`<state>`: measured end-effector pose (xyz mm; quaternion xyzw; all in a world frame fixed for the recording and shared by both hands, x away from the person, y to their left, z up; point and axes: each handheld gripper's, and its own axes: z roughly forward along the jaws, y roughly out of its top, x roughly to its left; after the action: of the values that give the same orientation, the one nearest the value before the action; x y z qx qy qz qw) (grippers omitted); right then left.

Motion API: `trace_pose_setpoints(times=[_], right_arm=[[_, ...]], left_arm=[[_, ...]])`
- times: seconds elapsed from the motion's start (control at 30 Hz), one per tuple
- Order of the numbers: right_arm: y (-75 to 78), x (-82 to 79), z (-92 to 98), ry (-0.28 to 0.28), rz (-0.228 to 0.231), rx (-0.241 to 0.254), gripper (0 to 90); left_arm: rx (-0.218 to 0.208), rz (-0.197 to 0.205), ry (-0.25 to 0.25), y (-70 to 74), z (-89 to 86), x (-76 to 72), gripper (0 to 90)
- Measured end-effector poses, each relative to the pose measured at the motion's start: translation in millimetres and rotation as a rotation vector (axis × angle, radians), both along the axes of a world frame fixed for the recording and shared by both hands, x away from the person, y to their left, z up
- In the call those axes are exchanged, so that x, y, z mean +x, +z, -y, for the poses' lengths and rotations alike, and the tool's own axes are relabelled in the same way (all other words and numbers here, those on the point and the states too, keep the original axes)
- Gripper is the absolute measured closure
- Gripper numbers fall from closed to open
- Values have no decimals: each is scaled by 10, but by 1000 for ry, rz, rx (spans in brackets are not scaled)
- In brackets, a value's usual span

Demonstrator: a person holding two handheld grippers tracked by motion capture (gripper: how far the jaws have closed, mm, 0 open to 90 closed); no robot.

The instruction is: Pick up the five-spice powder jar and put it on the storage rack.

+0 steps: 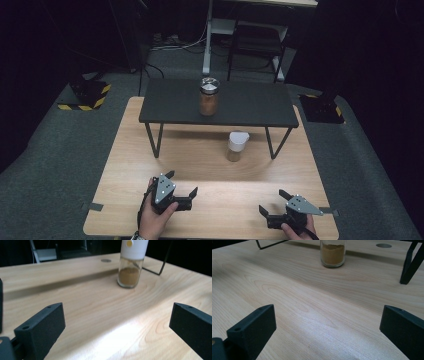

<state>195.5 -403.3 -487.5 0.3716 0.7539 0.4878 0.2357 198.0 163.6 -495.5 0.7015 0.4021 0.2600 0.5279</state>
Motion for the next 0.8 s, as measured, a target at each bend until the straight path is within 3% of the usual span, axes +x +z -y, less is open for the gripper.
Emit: trace_pose_setpoints(times=[0.33, 0.8], right_arm=[[2, -2, -7, -3, 0, -3, 3], [7, 0, -12, -9, -6, -1, 3]], left_arm=[[83, -75, -13, -55, 51, -1, 6], [115, -50, -21, -56, 98, -35, 7]])
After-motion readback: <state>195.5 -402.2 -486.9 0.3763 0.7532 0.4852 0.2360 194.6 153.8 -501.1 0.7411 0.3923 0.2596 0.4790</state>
